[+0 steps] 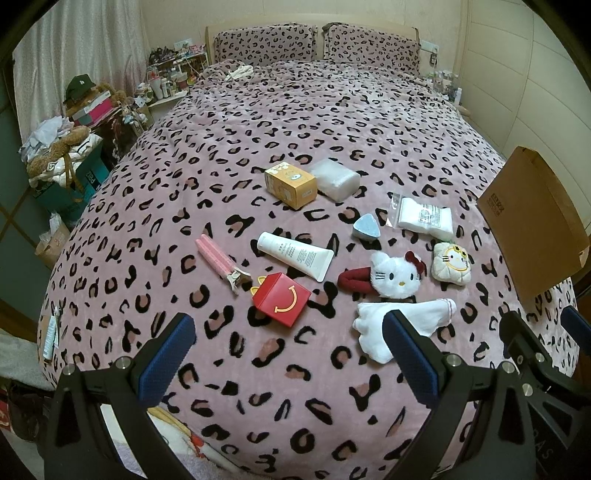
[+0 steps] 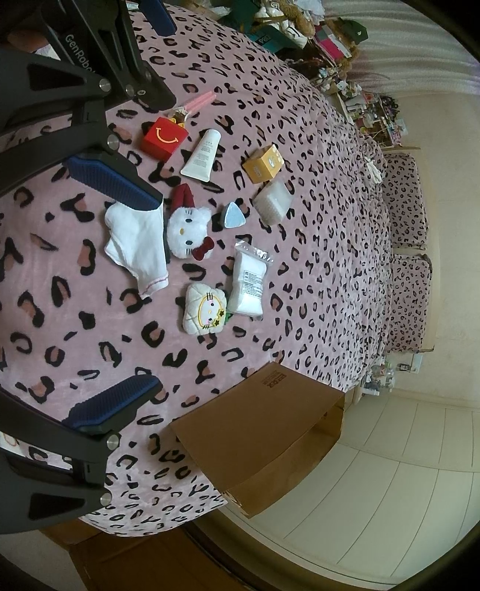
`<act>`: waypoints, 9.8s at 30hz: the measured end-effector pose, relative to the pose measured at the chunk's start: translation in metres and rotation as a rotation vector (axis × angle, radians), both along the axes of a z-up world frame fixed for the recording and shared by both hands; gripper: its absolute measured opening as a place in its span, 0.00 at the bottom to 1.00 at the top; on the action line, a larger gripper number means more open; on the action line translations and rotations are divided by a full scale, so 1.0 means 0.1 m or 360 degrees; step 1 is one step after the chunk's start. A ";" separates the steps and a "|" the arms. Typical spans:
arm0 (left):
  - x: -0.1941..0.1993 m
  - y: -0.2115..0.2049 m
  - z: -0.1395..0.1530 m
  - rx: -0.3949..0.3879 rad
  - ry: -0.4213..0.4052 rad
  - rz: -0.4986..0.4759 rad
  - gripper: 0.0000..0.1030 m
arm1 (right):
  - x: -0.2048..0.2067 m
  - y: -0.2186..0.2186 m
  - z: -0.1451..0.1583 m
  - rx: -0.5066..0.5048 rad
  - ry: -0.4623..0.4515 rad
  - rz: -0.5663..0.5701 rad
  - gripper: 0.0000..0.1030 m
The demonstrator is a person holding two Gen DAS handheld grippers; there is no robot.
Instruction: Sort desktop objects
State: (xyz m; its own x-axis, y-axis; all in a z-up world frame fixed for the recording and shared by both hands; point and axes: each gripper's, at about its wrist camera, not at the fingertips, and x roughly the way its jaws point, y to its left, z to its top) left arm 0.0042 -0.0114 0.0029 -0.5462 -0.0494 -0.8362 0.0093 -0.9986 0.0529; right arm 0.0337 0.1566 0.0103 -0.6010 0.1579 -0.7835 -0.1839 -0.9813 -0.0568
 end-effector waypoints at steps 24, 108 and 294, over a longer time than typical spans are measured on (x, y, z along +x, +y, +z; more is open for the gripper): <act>0.00 0.01 0.00 0.0013 -0.0007 0.0002 0.99 | 0.00 0.02 0.02 -0.0001 0.0007 0.0003 0.90; -0.45 -0.45 -1.35 0.0186 -0.0130 -0.0033 0.48 | -0.45 -0.18 -1.17 -0.0567 -0.0048 0.0220 0.15; -1.98 4.12 0.43 0.0267 -0.0093 -0.1170 0.48 | -0.72 2.87 0.50 -0.0085 0.0259 -0.0312 0.15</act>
